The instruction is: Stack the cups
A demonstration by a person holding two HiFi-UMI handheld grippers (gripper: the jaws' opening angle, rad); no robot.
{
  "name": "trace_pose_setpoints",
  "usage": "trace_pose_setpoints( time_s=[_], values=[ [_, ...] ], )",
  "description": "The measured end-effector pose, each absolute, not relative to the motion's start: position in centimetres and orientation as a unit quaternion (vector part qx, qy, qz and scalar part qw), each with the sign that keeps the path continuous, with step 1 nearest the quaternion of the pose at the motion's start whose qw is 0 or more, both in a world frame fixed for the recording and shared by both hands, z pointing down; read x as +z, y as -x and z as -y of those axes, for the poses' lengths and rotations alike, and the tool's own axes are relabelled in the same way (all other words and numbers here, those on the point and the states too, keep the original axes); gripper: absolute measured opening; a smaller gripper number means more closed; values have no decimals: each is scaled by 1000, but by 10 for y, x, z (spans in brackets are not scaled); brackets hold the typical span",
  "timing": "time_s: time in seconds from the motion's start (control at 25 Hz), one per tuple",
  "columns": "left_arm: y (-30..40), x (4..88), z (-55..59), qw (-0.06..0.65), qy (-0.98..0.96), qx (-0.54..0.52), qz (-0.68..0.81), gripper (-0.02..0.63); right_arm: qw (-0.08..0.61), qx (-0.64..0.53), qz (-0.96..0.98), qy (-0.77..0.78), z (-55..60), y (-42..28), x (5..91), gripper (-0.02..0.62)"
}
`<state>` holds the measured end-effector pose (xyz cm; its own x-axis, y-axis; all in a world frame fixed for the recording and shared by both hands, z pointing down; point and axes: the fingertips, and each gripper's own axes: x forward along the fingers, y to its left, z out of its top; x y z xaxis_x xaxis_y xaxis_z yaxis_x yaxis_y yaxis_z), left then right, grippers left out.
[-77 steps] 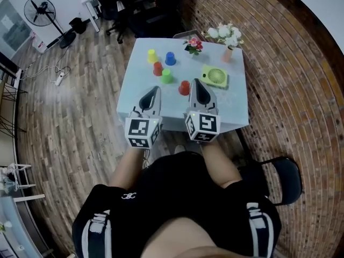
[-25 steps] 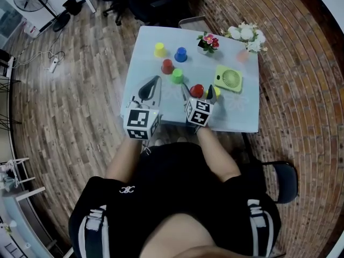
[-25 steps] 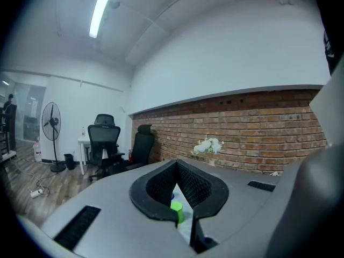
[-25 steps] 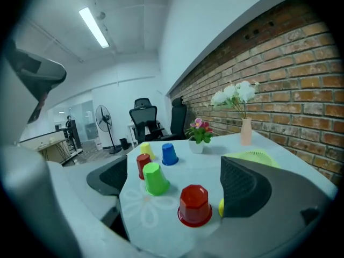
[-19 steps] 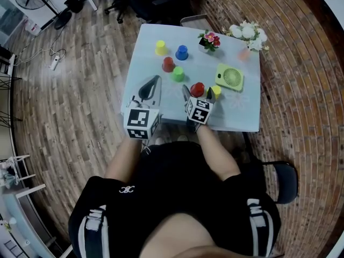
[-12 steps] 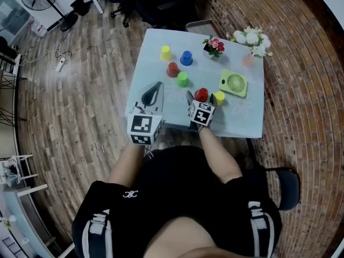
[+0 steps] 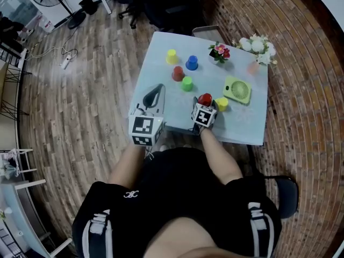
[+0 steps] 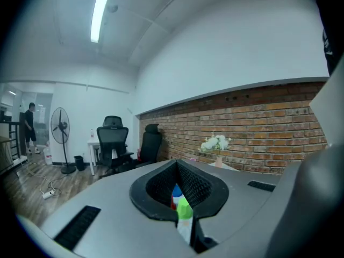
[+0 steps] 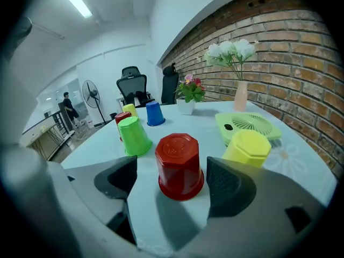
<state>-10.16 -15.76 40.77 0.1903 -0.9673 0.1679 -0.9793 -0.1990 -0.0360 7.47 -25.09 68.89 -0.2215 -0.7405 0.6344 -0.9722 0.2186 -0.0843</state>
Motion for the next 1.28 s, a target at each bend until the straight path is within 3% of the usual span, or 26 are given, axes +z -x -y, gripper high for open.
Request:
trace_pose_setpoints(
  time_s=[0.16,0.72,1.28],
  values=[
    [104,406,159,39,-769,75,633,2,242,217,737,-592,257,-78,681,248],
    [92,409,160,41,-778,73,623,2,205,182,763,-586,258,-72,632,242],
    [114,412,136,50,-757,74,647,2,193,133,832,-503,229,2,588,242]
  ],
)
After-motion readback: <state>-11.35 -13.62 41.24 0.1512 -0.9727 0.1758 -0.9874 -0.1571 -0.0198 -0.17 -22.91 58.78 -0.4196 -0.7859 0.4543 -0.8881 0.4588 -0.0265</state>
